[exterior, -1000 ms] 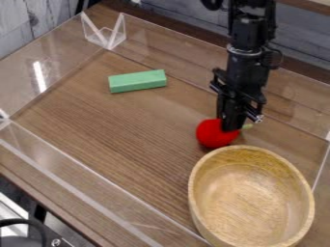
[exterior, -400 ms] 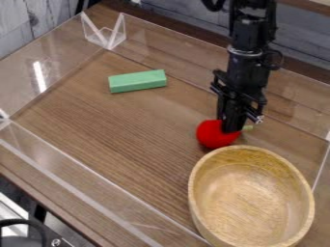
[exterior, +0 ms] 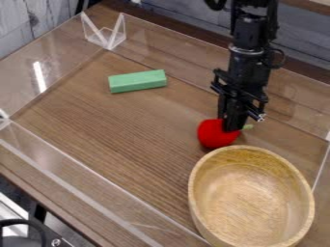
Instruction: Move the red object to the right side of the table
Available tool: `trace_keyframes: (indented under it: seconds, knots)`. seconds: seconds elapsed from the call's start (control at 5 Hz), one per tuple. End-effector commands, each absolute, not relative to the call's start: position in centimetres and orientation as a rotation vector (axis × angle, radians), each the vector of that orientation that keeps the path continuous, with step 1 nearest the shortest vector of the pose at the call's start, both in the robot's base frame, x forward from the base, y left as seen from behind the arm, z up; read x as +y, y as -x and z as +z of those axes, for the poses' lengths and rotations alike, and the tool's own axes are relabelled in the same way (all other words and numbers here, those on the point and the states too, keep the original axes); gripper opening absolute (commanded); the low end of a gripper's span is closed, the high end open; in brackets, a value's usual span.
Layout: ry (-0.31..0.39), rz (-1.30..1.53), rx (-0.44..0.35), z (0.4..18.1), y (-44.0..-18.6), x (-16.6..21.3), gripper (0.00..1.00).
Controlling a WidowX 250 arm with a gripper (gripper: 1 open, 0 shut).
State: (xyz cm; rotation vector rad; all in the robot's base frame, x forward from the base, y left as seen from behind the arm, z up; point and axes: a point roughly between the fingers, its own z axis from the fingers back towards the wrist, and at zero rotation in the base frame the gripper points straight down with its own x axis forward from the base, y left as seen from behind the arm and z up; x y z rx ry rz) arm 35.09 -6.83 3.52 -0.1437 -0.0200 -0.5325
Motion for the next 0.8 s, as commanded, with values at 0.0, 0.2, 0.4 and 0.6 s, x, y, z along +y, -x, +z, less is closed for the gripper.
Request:
trace_keyframes:
  seconds: [0.0, 0.2, 0.4, 0.6]
  knots:
    - [0.132, -0.524, -0.115, 6.4, -36.7, -7.3, 0.00]
    - [0.126, -0.501, -0.147, 7.4, -37.5, -7.7, 0.00]
    - [0.125, -0.480, -0.169, 7.8, -37.6, -8.4, 0.00]
    - [0.125, -0.475, -0.184, 7.9, -37.6, -8.9, 0.00]
